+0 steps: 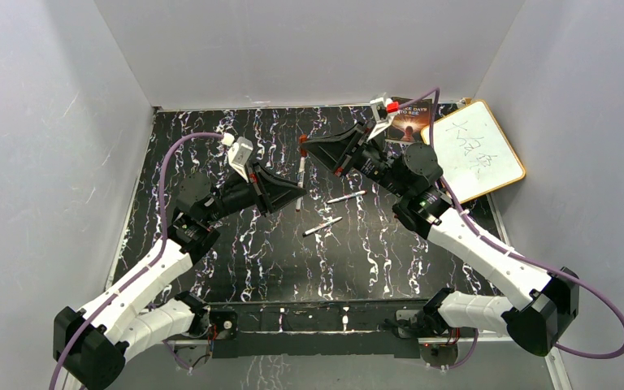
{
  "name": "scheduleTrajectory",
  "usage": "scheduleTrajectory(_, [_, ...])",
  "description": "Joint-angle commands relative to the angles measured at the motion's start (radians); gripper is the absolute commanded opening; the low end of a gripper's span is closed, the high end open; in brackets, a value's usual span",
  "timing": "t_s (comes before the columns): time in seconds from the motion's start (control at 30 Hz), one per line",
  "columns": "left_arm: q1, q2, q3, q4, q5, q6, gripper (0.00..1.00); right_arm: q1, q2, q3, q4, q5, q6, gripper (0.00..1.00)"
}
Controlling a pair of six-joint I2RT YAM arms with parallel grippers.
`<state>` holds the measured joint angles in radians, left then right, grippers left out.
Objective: Insert the pens into the pen caps
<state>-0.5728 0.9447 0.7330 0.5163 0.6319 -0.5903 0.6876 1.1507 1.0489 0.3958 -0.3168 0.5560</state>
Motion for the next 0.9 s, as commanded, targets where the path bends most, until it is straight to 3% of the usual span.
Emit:
scheduleTrajectory(0.0, [-0.005,-0.004,0.037,0.038,-0.007,-0.017,0.00,0.004,-0.032,-0.007,0.063,-0.015,0.008,0.00])
scheduleTrajectory(0.37, [-0.005,0.020,0.056,0.110,-0.042,-0.057,0.00,0.003,-0.021,-0.027,0.101,-0.025,0.026,0.00])
scheduleTrajectory(0.5, [-0.005,0.008,0.051,0.173,-0.118,-0.063,0.00,0.003,-0.017,-0.037,0.130,-0.025,0.048,0.00])
scheduleTrajectory(0.63, [-0.004,0.006,0.057,0.189,-0.188,-0.038,0.00,0.005,-0.007,-0.046,0.170,-0.039,0.081,0.00])
scheduleTrajectory(0.87, [-0.004,0.066,0.146,0.170,-0.185,0.025,0.00,0.008,-0.006,-0.078,0.180,-0.036,0.098,0.00])
